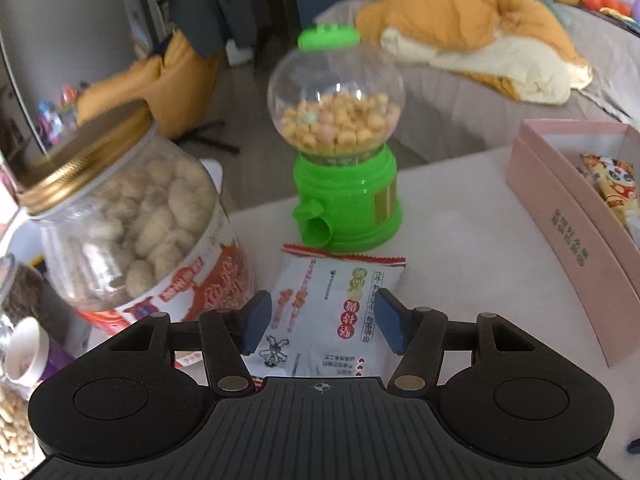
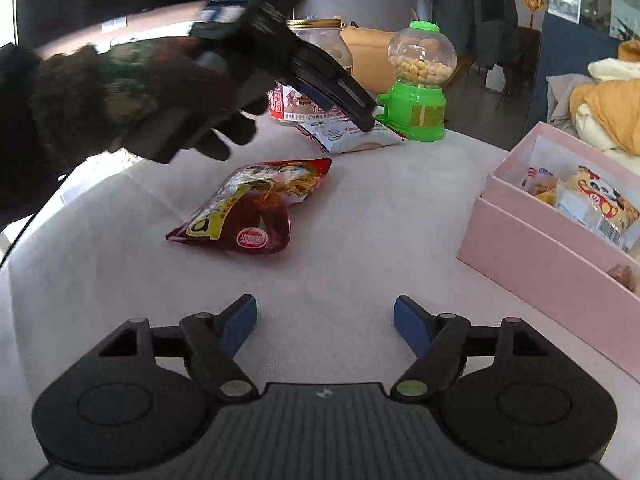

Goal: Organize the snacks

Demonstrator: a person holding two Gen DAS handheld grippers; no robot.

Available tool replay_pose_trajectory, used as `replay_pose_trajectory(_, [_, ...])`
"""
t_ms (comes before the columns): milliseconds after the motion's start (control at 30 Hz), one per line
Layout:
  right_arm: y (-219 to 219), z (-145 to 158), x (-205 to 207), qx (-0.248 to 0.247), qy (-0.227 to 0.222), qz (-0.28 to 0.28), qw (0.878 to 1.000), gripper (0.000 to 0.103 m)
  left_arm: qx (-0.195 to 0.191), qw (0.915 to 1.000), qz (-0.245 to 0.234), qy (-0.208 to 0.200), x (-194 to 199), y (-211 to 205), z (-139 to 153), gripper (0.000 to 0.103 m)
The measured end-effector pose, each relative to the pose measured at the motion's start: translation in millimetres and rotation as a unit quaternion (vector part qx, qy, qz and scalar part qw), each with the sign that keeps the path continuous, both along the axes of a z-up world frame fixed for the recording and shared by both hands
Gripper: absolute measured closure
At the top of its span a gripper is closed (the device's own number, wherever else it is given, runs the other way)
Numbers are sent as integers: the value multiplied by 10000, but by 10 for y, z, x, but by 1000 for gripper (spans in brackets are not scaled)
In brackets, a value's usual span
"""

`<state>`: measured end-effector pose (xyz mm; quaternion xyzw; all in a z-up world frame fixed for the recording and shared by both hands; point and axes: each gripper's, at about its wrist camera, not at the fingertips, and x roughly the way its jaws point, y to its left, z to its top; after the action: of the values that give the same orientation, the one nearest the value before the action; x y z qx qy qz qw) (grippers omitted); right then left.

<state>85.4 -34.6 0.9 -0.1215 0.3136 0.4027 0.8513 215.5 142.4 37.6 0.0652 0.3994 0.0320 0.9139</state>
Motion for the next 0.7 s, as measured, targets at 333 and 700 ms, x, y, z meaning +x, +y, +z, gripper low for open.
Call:
replay_pose_trajectory(333, [-52,-17,-16,94,94,-36,9999,21,475,9972,-281,509,-16,-23,-69,29])
replay_pose_trajectory(700, [17,-42,-48,-67,7,72,10000,11,91,9997,103,186,241,58,-184,9])
